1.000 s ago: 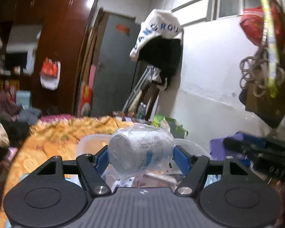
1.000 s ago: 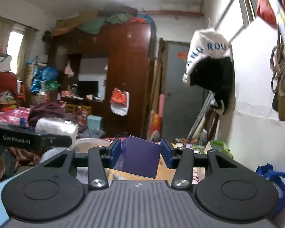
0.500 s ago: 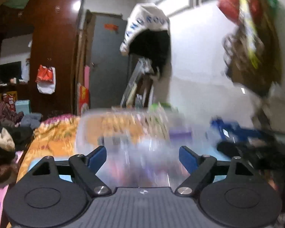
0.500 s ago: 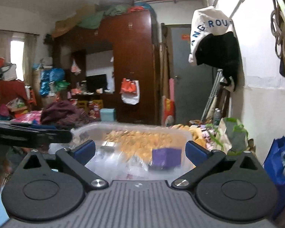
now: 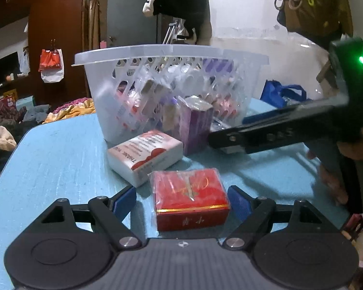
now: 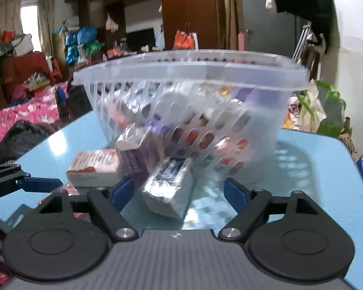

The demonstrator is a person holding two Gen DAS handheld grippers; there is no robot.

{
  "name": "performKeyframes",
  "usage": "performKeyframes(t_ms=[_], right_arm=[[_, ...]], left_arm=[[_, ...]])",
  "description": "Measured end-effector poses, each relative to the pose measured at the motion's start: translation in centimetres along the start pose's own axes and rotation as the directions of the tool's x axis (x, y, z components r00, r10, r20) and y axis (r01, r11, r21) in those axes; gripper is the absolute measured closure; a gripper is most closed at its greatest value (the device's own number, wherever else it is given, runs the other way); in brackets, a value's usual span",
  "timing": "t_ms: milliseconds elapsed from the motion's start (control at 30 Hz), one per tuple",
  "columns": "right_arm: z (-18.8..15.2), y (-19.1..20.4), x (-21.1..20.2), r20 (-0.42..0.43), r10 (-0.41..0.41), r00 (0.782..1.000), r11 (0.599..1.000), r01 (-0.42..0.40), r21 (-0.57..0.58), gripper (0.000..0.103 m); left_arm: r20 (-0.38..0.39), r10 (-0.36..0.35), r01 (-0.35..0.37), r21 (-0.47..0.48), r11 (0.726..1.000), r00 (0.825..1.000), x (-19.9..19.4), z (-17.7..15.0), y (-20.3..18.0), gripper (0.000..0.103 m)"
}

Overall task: Organize objects
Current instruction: 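Grasp a red box with the left gripper while the right grasps a foil pack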

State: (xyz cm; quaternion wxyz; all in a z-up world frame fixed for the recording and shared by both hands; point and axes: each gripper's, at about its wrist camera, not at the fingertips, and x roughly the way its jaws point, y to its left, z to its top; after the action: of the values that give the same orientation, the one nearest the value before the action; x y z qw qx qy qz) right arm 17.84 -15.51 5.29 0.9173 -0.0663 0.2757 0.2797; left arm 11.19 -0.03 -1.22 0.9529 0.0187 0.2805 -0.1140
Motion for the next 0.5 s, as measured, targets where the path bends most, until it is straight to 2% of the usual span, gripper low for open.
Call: performKeyframes(t_ms=[67, 100, 133, 233, 367, 500], right_arm=[[-0.1, 0.3, 0.3, -0.011, 0.003, 1.000, 1.000, -0.003, 0.001, 0.024], [-0.6, 0.5, 0.1, -0.015, 0.005, 1.000, 1.000, -0.005, -0.005, 0.032], [-0.6, 0.6, 0.2, -0.026, -0.001, 1.000, 1.000, 0.001, -0.011, 0.037], [-1.2, 0.4, -0.3, -0.044, 0.013, 0.999, 1.000, -0.014, -0.019, 0.051], [-1.8, 0.3, -1.7, 0.004, -0.054, 0.999, 0.998, 0.054, -0.037, 0.051], [-2.3, -0.3, -3.2, 0.057, -0.066, 0.996, 0.998, 0.067, -0.011, 0.052]], left_arm=[[0.001, 0.011, -0.011, 0.010, 1.000, 1.000, 0.2, -0.1, -0.3, 0.018], [0.002, 0.021, -0.021, 0.015, 1.000, 1.000, 0.2, -0.2, -0.6, 0.018], [0.005, 0.026, -0.026, 0.019, 0.999, 1.000, 0.2, -0.2, -0.7, 0.019], [0.017, 0.023, -0.024, 0.020, 1.000, 1.000, -0.1, -0.2, -0.8, 0.036], [0.047, 0.018, -0.019, 0.022, 1.000, 0.999, -0.3, -0.3, -0.9, 0.037], [0.109, 0.002, -0.003, 0.009, 1.000, 0.994, -1.1, -0.3, -0.5, 0.037]])
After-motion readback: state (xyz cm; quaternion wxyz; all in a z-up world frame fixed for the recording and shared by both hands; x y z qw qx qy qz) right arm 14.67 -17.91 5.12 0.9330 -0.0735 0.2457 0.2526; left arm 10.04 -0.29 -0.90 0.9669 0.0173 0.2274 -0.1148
